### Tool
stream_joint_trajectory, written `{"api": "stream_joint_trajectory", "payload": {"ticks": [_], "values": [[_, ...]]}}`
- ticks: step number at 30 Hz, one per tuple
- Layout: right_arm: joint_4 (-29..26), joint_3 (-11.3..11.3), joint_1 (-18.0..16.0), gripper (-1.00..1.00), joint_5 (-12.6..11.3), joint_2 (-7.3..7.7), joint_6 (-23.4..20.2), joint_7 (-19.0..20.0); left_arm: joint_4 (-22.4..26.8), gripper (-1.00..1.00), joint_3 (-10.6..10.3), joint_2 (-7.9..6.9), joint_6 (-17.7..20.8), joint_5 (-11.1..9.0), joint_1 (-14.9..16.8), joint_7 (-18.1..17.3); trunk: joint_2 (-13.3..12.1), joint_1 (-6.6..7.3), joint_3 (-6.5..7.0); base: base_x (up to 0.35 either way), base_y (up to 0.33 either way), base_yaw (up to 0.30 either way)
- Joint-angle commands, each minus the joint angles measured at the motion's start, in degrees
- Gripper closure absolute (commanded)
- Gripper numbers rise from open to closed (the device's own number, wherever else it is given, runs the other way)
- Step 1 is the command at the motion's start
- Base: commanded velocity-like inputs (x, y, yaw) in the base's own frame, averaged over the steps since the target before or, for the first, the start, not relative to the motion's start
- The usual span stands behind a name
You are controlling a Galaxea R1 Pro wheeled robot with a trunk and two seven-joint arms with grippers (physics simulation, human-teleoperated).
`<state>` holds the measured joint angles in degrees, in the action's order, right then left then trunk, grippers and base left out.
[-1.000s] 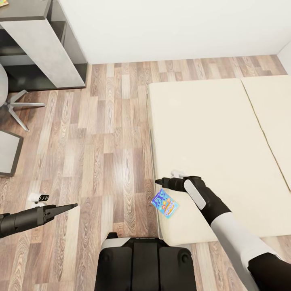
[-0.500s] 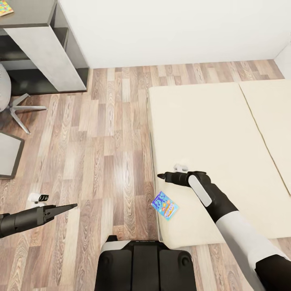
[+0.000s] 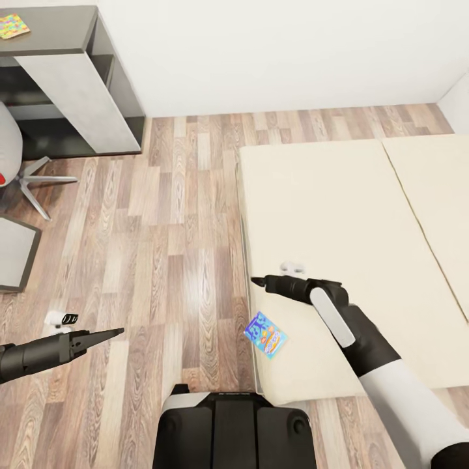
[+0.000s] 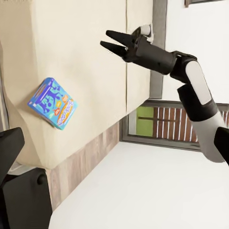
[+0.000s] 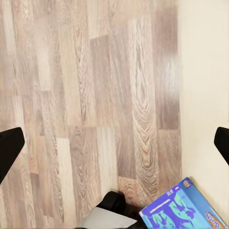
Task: Put all the toys in the child's room - the three board games (two on the bed and one on the table), the two jigsaw puzzles on the table, and the tennis ball on the table - inside the toy box on the table in the child's room.
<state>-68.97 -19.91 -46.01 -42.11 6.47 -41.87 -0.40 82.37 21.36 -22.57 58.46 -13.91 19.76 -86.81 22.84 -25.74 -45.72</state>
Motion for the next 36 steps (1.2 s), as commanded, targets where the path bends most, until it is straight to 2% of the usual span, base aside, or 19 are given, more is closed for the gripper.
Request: {"api": "stream_joint_trajectory", "payload": {"ticks": [1, 4, 5, 7, 8, 10, 14, 15, 18, 19, 23, 28, 36], "values": [[-1.67, -0.07, 0.79, -1.0, -0.67, 0.45, -0.19, -0.04, 0.01, -1.0, 0.02, -0.01, 0.6, 0.02, 0.02, -0.2, 0.08, -0.05, 0.03, 0.0, 0.0, 0.0], [-6.15, -0.06, 3.37, -1.0, -3.26, 1.94, -0.19, -0.04, -0.01, -1.0, 0.19, -0.01, 0.6, 0.02, 0.02, -0.2, 0.08, -0.05, 0.3, 0.0, 0.0, 0.0], [-9.01, -0.05, 5.11, -1.0, -5.4, 3.29, -0.14, -0.04, -0.01, -1.0, 0.39, -0.01, 0.6, 0.02, 0.02, -0.2, 0.08, -0.05, 0.39, 0.0, 0.0, 0.0], [-11.73, -0.08, 6.8, -1.0, -7.71, 4.76, -0.01, -0.01, -0.01, -1.0, 0.62, -0.01, 0.6, 0.02, 0.02, -0.2, 0.08, -0.05, 0.58, 0.0, 0.0, 0.0], [-14.14, -0.1, 8.44, -1.0, -10.0, 6.23, 0.15, 0.13, -0.01, -1.0, 0.81, -0.01, 0.6, 0.02, 0.02, -0.2, 0.08, -0.05, 0.67, 0.0, 0.0, 0.0], [-16.81, -0.12, 10.92, -1.0, -13.02, 8.19, 0.48, 1.11, -0.02, -1.0, 0.95, -0.01, 0.6, 0.02, 0.02, -0.2, 0.08, -0.05, 0.85, 0.0, 0.0, 0.0], [-18.58, -0.1, 13.62, -1.0, -15.4, 9.75, 1.13, 4.66, -0.02, -1.0, 1.02, -0.01, 0.6, 0.05, 0.02, -0.2, 0.08, -0.05, 1.21, 0.0, 0.0, 0.0], [-19.02, -0.05, 14.44, -1.0, -15.99, 10.17, 1.74, 7.47, -0.02, -1.0, 1.06, -0.01, 0.6, 0.07, 0.02, -0.2, 0.08, -0.05, 1.3, 0.0, 0.0, 0.0], [-19.4, 0.0, 15.33, -1.0, -16.49, 10.56, 3.05, 12.28, -0.02, -1.0, 1.1, -0.01, 0.6, 0.09, 0.02, -0.2, 0.08, -0.05, 1.57, 0.0, 0.0, 0.0], [-19.55, 0.03, 15.83, -1.0, -16.66, 10.72, 4.0, 15.49, -0.02, -1.0, 1.12, -0.01, 0.6, 0.06, 0.02, -0.2, 0.08, -0.05, 1.67, 0.0, 0.0, 0.0], [-19.72, 0.38, 17.17, -1.0, -16.86, 10.92, 5.4, 21.87, -0.02, -1.0, 1.14, -0.01, 0.6, 0.08, 0.02, -0.2, 0.08, -0.05, 2.03, 0.0, 0.0, 0.0], [-19.78, 0.77, 18.45, -1.0, -16.93, 10.95, 5.88, 25.44, -0.02, -1.0, 1.14, -0.01, 0.6, 0.07, 0.02, -0.2, 0.08, -0.05, 2.48, 0.0, 0.0, 0.0], [-20.49, 0.87, 21.22, -1.0, -17.03, 10.87, 6.05, 29.07, -0.02, -1.0, 1.14, -0.01, 0.6, 0.05, 0.02, -0.2, 0.08, -0.05, 3.2, 0.0, 0.0, 0.0]]}}
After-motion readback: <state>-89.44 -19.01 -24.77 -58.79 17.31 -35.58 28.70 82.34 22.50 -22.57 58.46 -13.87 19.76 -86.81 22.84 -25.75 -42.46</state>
